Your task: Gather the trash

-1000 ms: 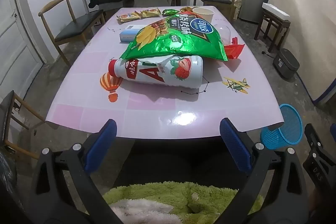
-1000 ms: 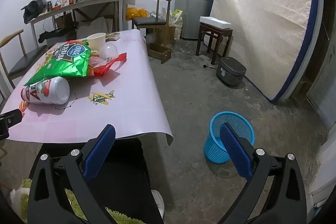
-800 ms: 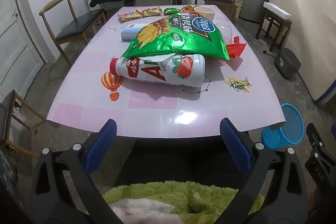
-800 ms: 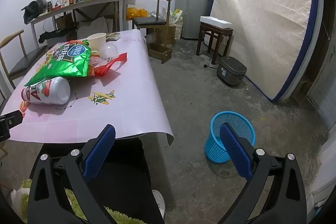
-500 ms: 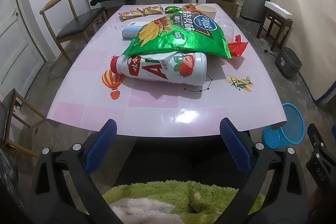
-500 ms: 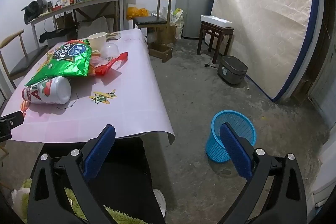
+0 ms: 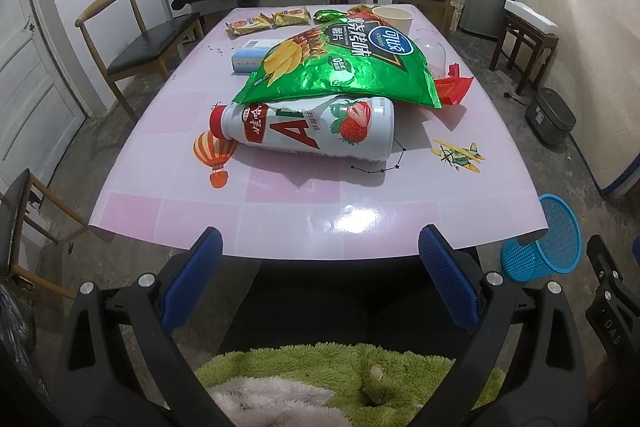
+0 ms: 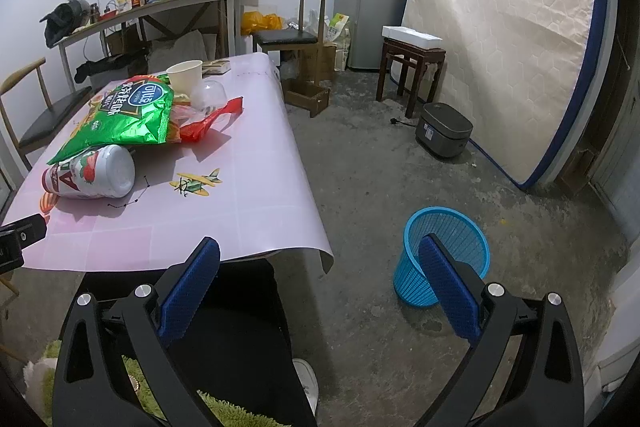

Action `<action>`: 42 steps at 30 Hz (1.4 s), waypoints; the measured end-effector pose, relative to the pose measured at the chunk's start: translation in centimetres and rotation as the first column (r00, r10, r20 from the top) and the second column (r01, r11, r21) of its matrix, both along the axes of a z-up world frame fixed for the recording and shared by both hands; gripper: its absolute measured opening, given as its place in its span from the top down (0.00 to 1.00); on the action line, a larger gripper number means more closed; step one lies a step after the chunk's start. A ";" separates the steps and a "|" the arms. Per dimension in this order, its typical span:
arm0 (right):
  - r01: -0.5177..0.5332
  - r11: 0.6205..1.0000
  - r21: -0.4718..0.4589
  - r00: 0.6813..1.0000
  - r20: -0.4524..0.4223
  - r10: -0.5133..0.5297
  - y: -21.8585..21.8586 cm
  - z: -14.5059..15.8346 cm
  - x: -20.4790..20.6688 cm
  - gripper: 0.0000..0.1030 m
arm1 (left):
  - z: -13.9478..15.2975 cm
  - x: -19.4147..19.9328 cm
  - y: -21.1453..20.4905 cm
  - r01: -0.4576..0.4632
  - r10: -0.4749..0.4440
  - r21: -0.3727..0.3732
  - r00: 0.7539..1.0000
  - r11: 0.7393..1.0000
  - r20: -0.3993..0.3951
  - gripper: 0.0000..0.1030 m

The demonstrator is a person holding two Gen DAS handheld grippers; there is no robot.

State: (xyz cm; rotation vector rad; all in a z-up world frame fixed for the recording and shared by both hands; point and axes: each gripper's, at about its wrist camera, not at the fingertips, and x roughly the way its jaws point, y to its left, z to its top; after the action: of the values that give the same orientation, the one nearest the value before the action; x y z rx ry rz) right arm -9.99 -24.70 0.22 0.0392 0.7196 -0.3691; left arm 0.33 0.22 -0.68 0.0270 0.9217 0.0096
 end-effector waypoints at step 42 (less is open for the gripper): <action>-0.005 1.000 0.010 1.000 0.001 0.005 0.3 0.3 0.1 0.06 | -0.3 0.2 0.2 0.001 -0.001 -0.001 1.000 1.000 -0.008 0.08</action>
State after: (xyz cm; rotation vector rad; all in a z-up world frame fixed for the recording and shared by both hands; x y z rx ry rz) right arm -9.92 -24.45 0.52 0.0469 0.7206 -0.3604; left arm 0.49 0.40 -1.01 0.0269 0.9296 0.0078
